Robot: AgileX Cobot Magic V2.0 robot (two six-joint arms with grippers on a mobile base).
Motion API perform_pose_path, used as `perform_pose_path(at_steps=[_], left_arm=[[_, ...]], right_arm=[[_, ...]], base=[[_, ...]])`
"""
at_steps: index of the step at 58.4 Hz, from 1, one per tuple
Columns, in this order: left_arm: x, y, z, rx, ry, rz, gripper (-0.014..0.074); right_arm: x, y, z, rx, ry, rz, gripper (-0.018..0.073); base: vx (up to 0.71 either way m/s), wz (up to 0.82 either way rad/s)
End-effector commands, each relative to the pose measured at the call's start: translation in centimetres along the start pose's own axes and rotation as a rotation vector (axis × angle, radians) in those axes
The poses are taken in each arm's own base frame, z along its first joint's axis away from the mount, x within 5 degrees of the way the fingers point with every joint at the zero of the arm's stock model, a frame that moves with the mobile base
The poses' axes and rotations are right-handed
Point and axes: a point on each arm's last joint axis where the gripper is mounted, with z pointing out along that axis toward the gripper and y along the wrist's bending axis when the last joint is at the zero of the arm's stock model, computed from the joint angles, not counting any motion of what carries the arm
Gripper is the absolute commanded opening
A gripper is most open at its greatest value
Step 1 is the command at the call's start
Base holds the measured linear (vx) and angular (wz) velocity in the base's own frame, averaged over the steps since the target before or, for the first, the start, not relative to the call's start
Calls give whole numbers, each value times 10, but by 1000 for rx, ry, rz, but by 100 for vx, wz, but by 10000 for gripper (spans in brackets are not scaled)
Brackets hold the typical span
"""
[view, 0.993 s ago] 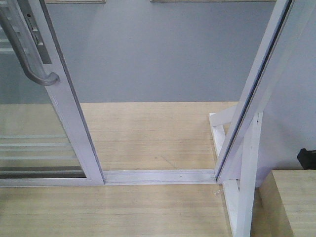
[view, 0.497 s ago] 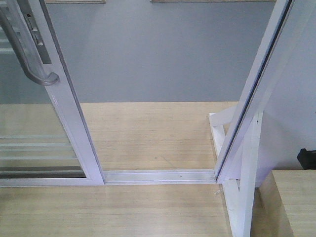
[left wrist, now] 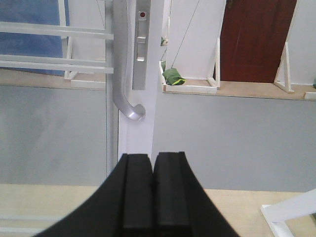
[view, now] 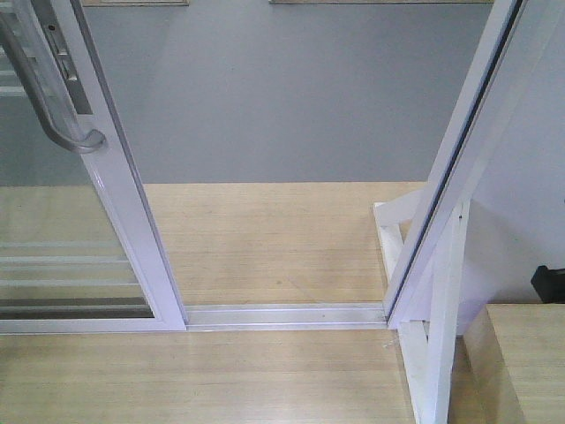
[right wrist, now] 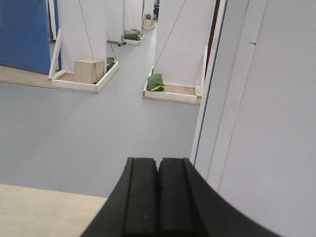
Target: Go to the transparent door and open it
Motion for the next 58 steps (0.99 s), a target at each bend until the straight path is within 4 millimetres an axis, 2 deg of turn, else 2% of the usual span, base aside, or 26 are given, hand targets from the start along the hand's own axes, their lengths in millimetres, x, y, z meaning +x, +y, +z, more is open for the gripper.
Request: perform_pose_path(at_steps=[1, 25, 28, 37, 41, 48, 58], left_arm=[[-5, -1, -1, 15, -81, -2, 3], [-5, -1, -1, 15, -81, -2, 3], [-5, -1, -1, 15, -81, -2, 3], [-5, -1, -1, 15, -81, -2, 3], [-5, -1, -1, 15, -81, -2, 3], [-5, -1, -1, 15, -81, -2, 3], [-5, -1, -1, 15, -81, -2, 3]], right_arm=[[-10, 0, 1, 4, -35, -29, -3], [-10, 0, 1, -2, -35, -16, -3], [-12, 4, 1, -42, -55, 16, -3], [-23, 23, 0, -230, -185, -119, -3], [-24, 29, 0, -294, -205, -127, -3], [-18, 30, 2, -327, -127, -46, -3], [-4, 9, -2, -171, 34, 39, -3]], base=[[0, 0], [0, 0], [0, 0], [0, 0], [0, 0], [0, 0], [0, 0]])
